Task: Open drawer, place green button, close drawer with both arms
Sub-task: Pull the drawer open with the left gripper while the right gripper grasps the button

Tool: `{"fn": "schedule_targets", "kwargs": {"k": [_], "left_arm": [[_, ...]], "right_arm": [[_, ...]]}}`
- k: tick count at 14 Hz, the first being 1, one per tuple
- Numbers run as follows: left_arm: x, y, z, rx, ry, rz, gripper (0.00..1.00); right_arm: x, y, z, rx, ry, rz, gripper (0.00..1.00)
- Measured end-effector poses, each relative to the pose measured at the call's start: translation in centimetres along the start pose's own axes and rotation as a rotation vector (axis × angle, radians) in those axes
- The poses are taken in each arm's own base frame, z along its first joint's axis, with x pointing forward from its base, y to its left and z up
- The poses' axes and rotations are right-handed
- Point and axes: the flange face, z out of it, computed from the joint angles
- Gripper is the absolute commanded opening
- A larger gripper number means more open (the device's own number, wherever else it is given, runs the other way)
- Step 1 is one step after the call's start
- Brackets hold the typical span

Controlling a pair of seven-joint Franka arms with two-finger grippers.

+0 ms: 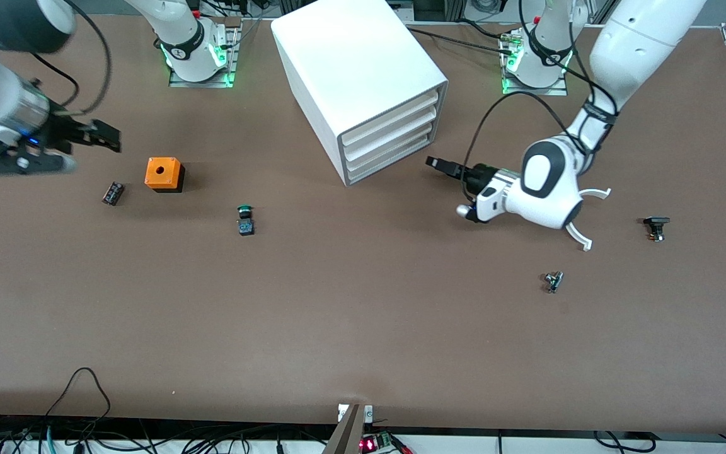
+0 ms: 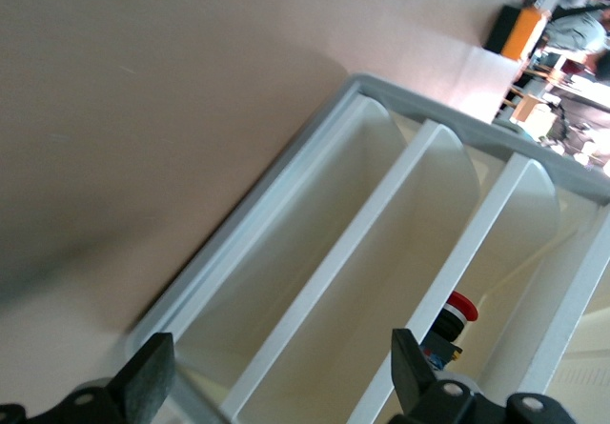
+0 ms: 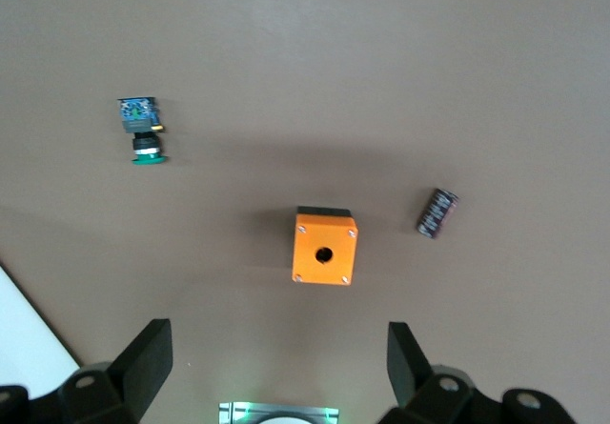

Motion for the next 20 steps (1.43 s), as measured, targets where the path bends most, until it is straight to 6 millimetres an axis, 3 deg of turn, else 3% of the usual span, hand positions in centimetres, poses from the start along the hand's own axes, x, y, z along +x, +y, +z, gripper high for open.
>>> {"fn": "schedule_targets", "kwargs": {"k": [3,5,6,7,8,9,10,15,17,19,20], "left_arm": [[-0.6,0.2,3.6,-0.006,-0.018,0.009,0.97],[-1.0,0.3,5.8,0.019,-0.014,0.013,0.84],[-1.2,0.4,6.9,0.03,-0.018,0.016,0.7],[-1.4,0.4,7.8,0.036,-0.028,0.016,0.48],[-1.5,0.4,8.5,0.039,-0.035,0.015,0.16],[-1.6,0.4,8.9,0.043,-0.039,0.014,0.0],[-1.7,0.4,9.1,0.045,-0.041,0.013,0.0],[-1.4,0.2,8.6,0.043,-0.027,0.031,0.0],[-0.2,-0.5,5.6,0.044,0.038,0.026,0.0],[1.4,-1.0,0.8,0.039,0.132,0.038,0.02],[2.0,-1.1,-1.1,0.037,0.172,0.046,0.99]], "right_arm": [[3.2,-3.1,2.9,0.024,-0.029,-0.041,1.0],[5.0,-4.2,5.1,0.023,-0.041,-0.056,1.0],[5.8,-4.6,6.3,0.022,-0.044,-0.06,1.0],[6.6,-5.1,7.5,0.021,-0.047,-0.068,1.0],[7.2,-6.0,8.8,0.018,-0.051,-0.08,1.0],[7.8,-7.1,10.0,0.014,-0.049,-0.096,1.0],[8.4,-8.4,11.2,0.009,-0.044,-0.105,1.0],[10.0,-12.8,17.7,-0.005,-0.048,-0.111,1.0],[9.7,-13.7,20.5,0.001,-0.017,-0.125,1.0],[9.0,-14.8,22.6,0.009,0.014,-0.144,1.0],[8.6,-15.5,23.3,0.012,0.025,-0.157,1.0]]}}
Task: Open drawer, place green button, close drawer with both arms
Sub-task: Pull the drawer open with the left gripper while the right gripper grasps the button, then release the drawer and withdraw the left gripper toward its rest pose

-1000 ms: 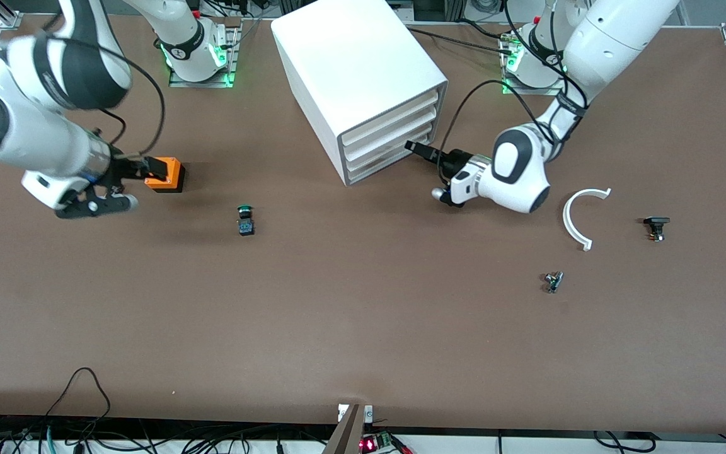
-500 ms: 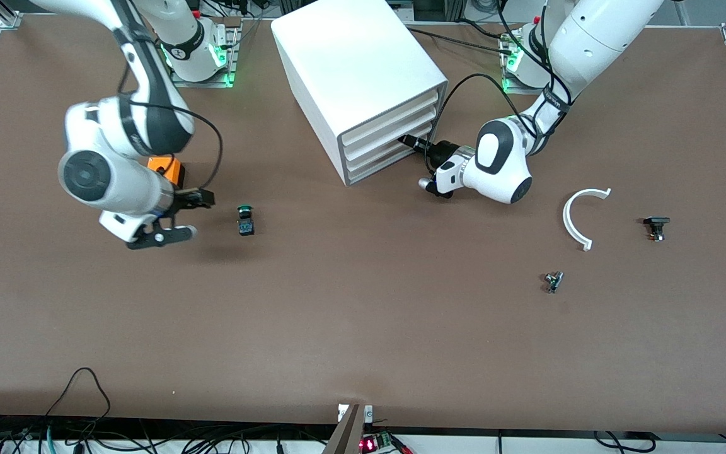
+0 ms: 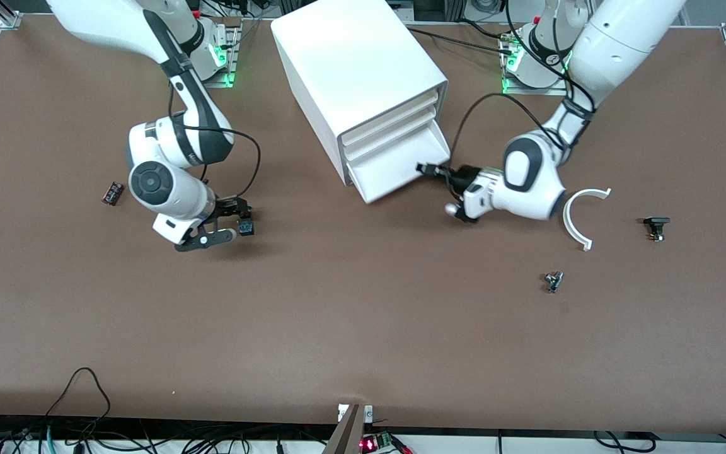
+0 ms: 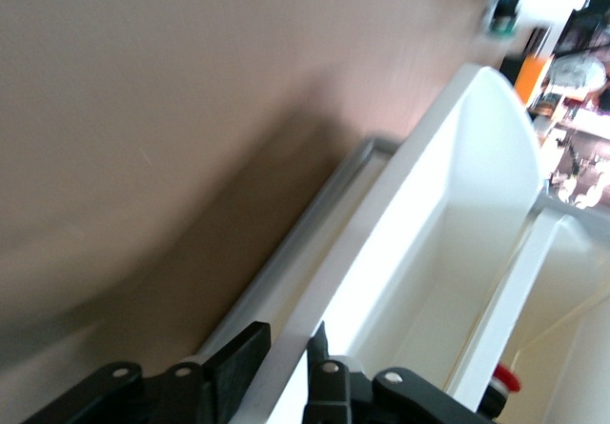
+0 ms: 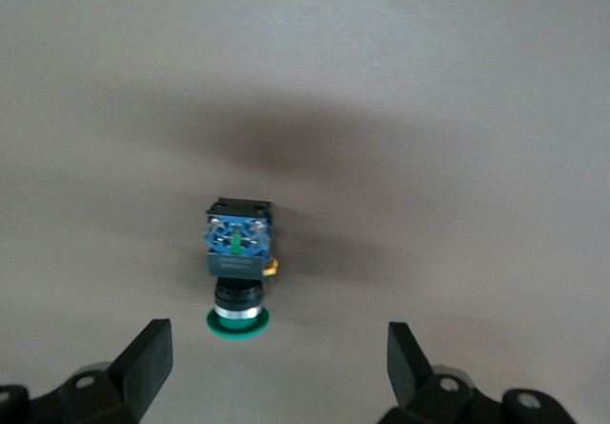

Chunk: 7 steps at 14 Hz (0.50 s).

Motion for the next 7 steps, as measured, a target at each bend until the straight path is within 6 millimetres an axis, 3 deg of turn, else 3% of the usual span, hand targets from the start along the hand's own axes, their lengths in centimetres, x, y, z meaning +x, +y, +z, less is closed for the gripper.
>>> {"fn": "schedule_targets", "kwargs": {"k": [4,7], "left_arm": [[1.7,-0.6,-2.8,0.04,0.116,-0.011,1.0],[2.5,-0.4,-5.0,0.057,0.187,-0.012,1.0]], "right_arm": [[0.0,-2.4,1.9,0.002,0.027,-0.042,1.0],[0.4,-2.9,3.9,0.003,0.04,-0.051,1.0]]}}
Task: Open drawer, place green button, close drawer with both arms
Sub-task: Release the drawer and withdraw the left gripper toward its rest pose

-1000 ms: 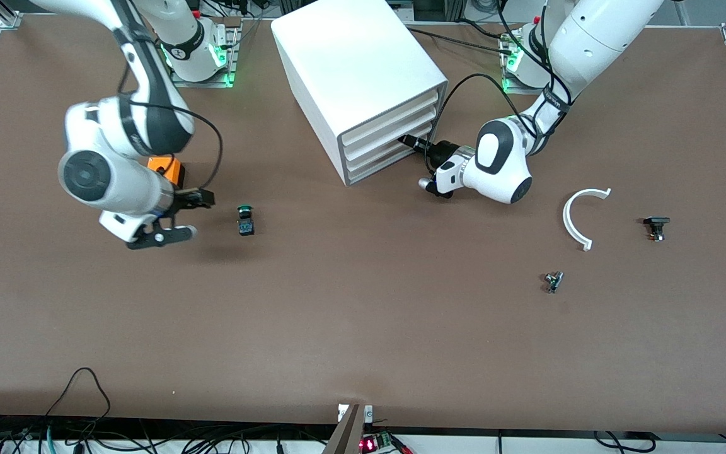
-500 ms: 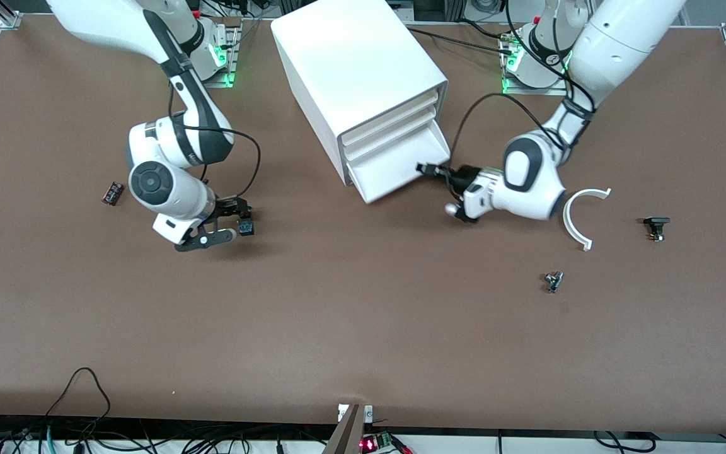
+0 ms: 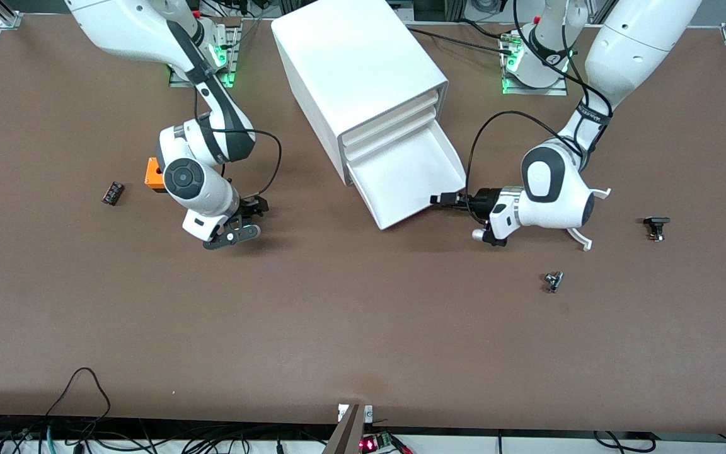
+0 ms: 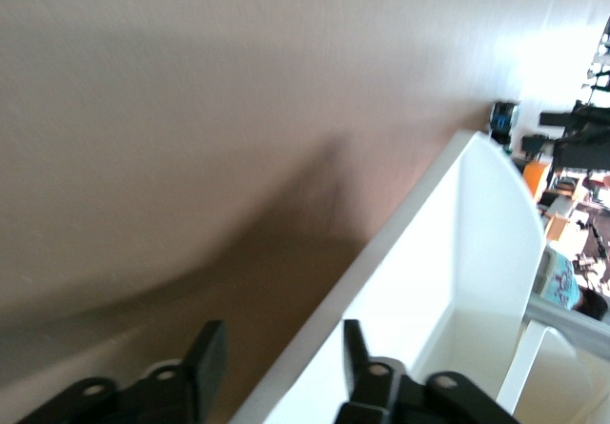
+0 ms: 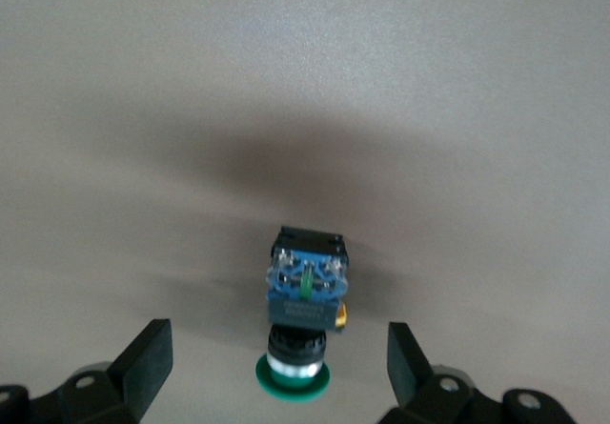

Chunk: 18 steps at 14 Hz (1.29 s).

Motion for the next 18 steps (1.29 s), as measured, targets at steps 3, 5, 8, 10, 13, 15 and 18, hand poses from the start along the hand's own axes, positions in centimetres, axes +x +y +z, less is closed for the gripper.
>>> {"fn": "schedule_targets", "kwargs": {"k": [3,5,8,10,13,15,18], "left_arm": [[1.2,1.3,-6.6,0.017,0.118,0.036,1.0],[1.2,2.5,-14.1,0.06,0.227,0.084,1.0],[-1.1,5.2,-23.2,0.23,0.309,0.207,1.0],[-3.5,8.4,-27.8,0.375,0.27,0.305,1.0],[-7.2,13.3,-34.8,0.548,0.202,0.292,1.0],[-9.4,15.7,-38.3,0.642,0.17,0.231,1.0],[-11.3,17.9,-41.1,0.757,0.158,0.132,1.0]], "right_arm": [[0.2,0.2,1.6,0.001,0.006,0.003,1.0],[0.3,0.6,2.2,0.0,0.002,0.009,0.98],[0.3,1.3,2.5,-0.002,0.001,0.02,0.68],[0.3,1.3,2.8,-0.002,-0.002,0.021,0.53],[0.2,1.4,3.4,-0.002,-0.01,0.021,0.36],[0.4,1.4,3.3,-0.002,-0.005,0.022,0.27],[1.2,1.3,2.4,0.0,0.021,0.016,0.27]]}}
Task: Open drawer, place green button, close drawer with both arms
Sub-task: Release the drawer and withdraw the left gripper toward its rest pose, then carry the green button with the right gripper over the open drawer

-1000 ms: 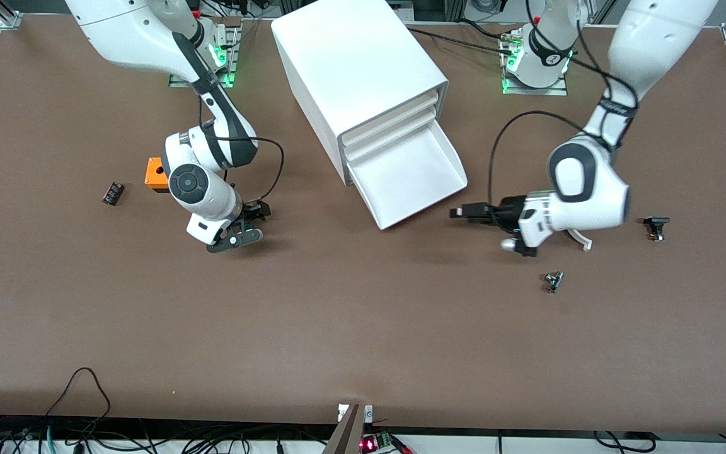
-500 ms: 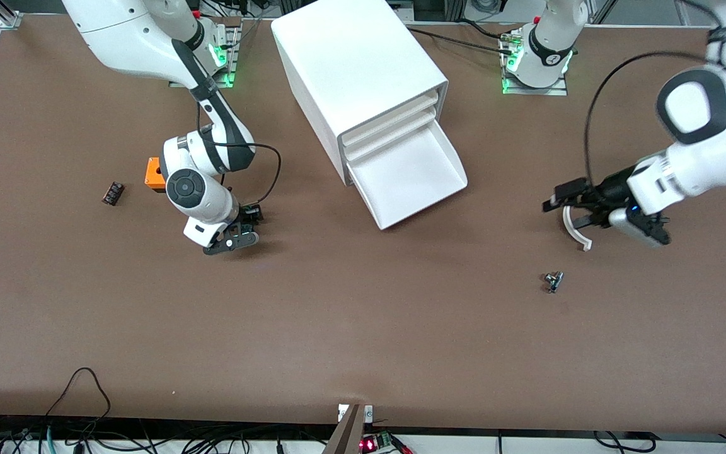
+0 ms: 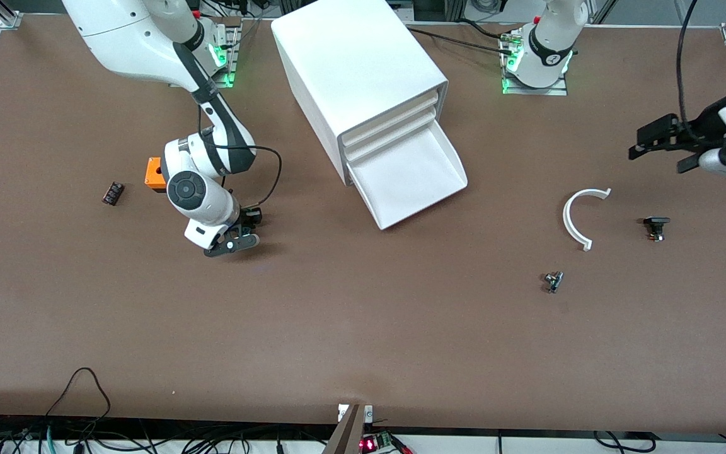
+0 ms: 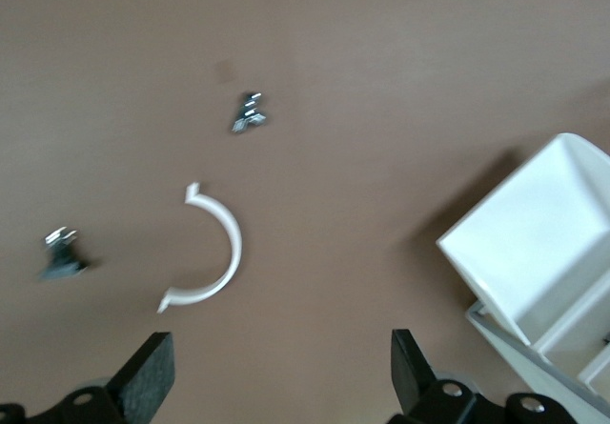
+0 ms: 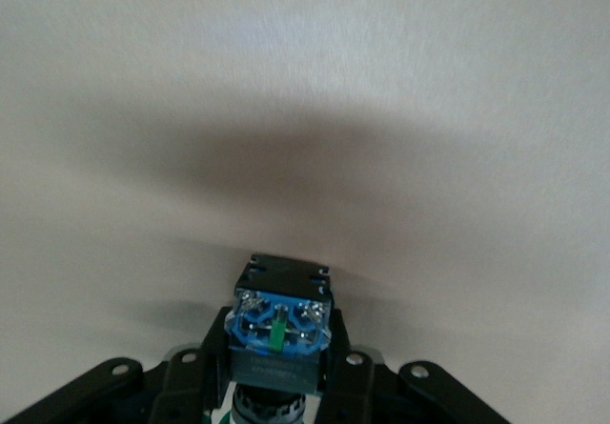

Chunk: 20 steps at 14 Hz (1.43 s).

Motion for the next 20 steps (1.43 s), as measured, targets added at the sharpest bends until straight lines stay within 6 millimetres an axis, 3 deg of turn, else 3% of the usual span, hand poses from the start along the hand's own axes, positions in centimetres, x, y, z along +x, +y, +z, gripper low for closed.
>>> {"fn": "schedule_targets", "kwargs": {"k": [4,7,10,14,17,20], "left_arm": [[-0.5,-0.7,-0.4,0.082,-0.04,-0.053,1.0],[-0.4,-0.8,-0.1,0.111,-0.052,-0.049,1.0],[-0.1,-0.8,0.3,0.111,-0.053,-0.05,1.0],[0.1,-0.8,0.2,0.112,-0.045,-0.053,1.0],[0.1,-0.8,0.2,0.113,-0.044,-0.056,1.0],[0.1,-0.8,0.2,0.112,-0.043,-0.058,1.0]], "right_arm": [[2.3,-0.2,-3.4,0.002,0.053,-0.045,0.27],[4.9,-2.2,-9.2,0.013,0.078,-0.17,0.27],[6.3,-7.6,-14.9,0.045,0.154,-0.311,0.25],[6.2,-14.1,-18.8,0.065,0.242,-0.632,0.25],[5.0,-20.7,-20.1,0.063,0.285,-0.946,0.25],[3.0,-29.1,-19.4,0.067,0.305,-1.187,0.25]]}}
